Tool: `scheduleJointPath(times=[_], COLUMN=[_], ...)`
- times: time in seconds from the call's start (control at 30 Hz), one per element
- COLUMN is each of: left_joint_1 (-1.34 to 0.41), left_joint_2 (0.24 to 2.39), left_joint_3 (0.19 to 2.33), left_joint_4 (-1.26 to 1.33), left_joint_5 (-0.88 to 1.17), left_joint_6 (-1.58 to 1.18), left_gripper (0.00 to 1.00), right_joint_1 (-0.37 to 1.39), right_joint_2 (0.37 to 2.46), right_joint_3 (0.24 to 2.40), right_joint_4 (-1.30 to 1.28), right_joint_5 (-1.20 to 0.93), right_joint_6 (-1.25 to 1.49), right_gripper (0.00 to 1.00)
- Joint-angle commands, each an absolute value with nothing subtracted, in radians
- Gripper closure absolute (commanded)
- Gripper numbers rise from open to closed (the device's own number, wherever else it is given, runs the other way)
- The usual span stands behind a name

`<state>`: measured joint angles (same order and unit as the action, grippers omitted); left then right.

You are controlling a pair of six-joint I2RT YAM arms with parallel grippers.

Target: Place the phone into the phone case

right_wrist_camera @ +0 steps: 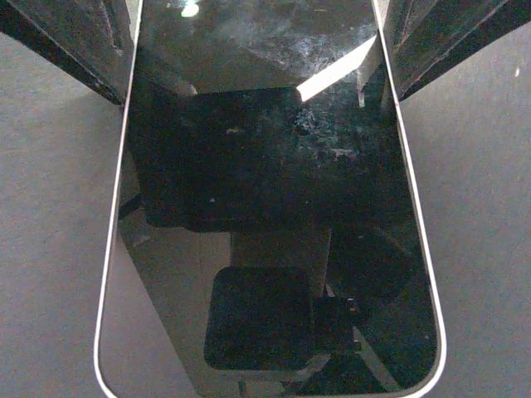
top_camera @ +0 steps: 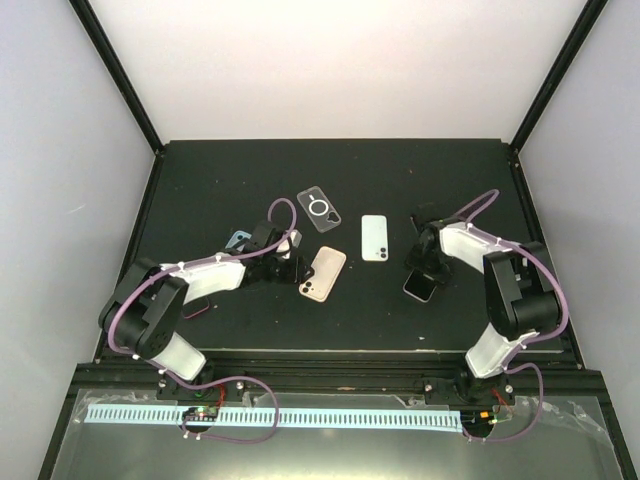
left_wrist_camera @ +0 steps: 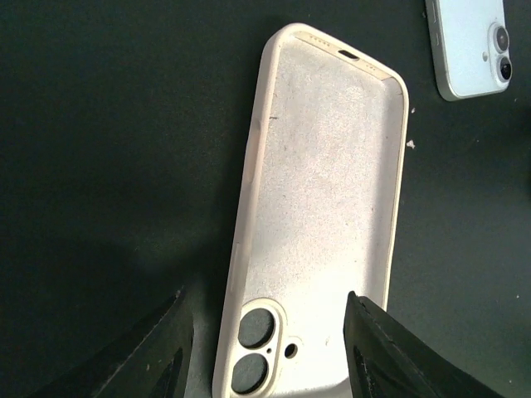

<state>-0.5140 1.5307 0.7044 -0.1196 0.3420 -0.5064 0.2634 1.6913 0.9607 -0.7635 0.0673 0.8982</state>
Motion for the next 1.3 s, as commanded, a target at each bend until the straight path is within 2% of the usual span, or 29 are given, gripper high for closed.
scheduleJointPath(times=[0.0, 0.53, 1.0, 1.17, 1.27], left_joint_1=[-0.532, -0.556, -0.641, -0.68, -0.705], left_joint_2=[1.566, 1.634, 1.591, 1.552, 1.522], left_joint_3=[0.746, 0.704, 0.65, 0.621, 0.607], left_joint_4=[-0.048, 0.001, -0.039, -0.047, -0.066], left_joint_5=[0.341, 0.304, 0.257, 0.247, 0.232], left_joint_6=[-0.499, -0.503, -0.568, -0.618, -0.659], left_gripper=[0.49, 0.64, 0.95, 0.97, 0.92], right_joint_1=[0.342, 0.476, 0.534, 0.567, 0.582], right_joint_2=[1.704, 1.536, 1.431, 1.382, 1.346], right_joint_3=[0.904, 0.73, 0.699, 0.702, 0.713], right_joint_4=[-0.679, -0.443, -0.399, -0.387, -0.398], right_joint_5=[0.016, -0.145, -0.222, -0.275, -0.276], right_joint_6=[0.816, 0.655, 0.645, 0.642, 0.662], right_gripper=[0.3, 0.33, 0.35, 0.35, 0.35])
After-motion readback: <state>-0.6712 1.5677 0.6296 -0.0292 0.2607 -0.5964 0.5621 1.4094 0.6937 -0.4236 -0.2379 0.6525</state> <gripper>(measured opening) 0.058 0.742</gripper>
